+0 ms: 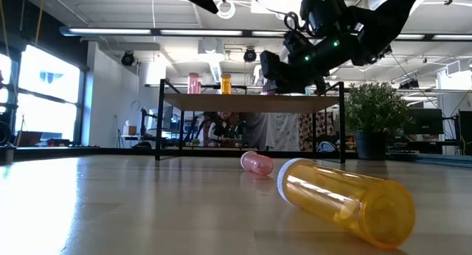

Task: Pick and place medicine bottles onto shelf by color
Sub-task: Put the purple pill bottle on the shelf aligned with the other purple pill bottles, then adjust the purple pill bottles on the shelf

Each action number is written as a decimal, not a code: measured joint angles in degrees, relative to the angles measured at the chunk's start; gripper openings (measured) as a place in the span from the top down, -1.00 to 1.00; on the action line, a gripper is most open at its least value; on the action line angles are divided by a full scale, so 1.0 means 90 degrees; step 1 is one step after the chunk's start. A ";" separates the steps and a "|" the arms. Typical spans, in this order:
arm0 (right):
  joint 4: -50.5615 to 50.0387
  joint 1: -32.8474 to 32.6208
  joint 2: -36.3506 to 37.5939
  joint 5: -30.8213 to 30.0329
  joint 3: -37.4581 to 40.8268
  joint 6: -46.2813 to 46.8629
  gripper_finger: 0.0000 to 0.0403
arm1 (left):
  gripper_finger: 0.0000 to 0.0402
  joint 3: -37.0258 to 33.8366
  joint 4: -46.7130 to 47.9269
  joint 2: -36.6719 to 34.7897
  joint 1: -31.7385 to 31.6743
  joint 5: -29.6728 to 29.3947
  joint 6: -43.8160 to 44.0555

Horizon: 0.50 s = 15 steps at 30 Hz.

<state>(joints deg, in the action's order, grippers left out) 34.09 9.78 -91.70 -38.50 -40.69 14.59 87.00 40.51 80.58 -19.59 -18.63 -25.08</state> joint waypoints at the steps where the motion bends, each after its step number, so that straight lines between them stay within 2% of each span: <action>1: -0.0030 0.0002 -0.0014 -0.0018 0.0013 -0.0037 0.36 | -0.18 0.0000 0.0000 0.0000 0.0000 0.0000 0.0000; 7: 0.0027 0.0005 -0.0007 -0.0062 0.0013 -0.0050 0.16 | -0.18 0.0000 0.0002 0.0000 0.0000 0.0000 0.0000; 15: 0.0070 -0.0019 0.0069 -0.0088 0.0003 -0.0053 0.14 | -0.18 0.0000 0.0009 0.0000 0.0001 0.0000 0.0000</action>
<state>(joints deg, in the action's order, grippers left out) 34.72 9.61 -91.08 -39.29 -40.66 14.11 87.00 40.59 80.58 -19.58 -18.63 -25.08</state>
